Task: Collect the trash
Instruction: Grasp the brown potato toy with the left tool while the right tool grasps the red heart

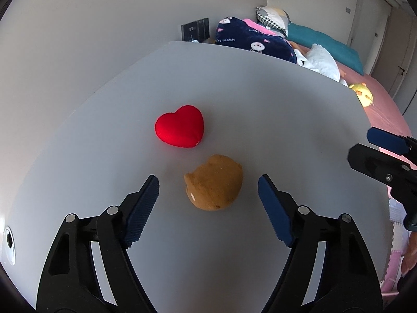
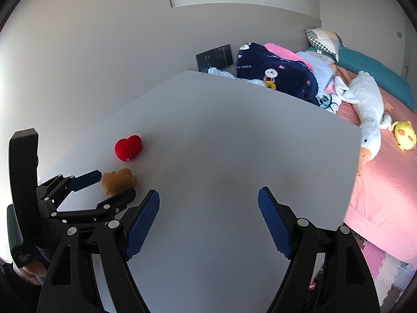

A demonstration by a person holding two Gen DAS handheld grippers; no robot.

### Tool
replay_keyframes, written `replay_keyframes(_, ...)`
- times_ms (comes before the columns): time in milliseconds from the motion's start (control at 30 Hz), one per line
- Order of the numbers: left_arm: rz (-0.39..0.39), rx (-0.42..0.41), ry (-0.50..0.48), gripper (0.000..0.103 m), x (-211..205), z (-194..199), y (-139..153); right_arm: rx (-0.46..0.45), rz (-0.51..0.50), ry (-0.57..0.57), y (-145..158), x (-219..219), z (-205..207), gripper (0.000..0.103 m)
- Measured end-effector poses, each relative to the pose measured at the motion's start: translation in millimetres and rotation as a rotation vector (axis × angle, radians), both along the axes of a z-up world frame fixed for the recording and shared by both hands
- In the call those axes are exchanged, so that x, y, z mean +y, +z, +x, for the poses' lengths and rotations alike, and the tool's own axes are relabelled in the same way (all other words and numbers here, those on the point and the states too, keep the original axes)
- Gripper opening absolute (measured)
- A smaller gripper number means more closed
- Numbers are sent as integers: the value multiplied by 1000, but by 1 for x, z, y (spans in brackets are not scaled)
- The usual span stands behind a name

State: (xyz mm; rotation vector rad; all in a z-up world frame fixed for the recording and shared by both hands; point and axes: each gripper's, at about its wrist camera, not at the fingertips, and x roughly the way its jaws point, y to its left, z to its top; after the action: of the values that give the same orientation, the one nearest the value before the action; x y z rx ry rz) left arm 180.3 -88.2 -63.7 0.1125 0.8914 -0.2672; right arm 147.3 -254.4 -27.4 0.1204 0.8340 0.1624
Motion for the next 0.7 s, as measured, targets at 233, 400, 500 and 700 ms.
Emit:
replay_keyframes(233, -25, 15, 20, 41, 12, 12, -2, 6, 7, 21, -2, 16, 18, 79)
replay_keyframes(400, -41, 0, 96, 38, 40, 17, 4, 11, 12, 48, -5, 34, 28, 79)
replay_keyframes(500, -52, -11, 134, 37, 57, 19, 9, 12, 15, 71, -6, 48, 36, 79)
replay_keyframes(700, -58, -13, 228, 37, 89, 24, 12, 28, -2, 121, -12, 80, 53, 79)
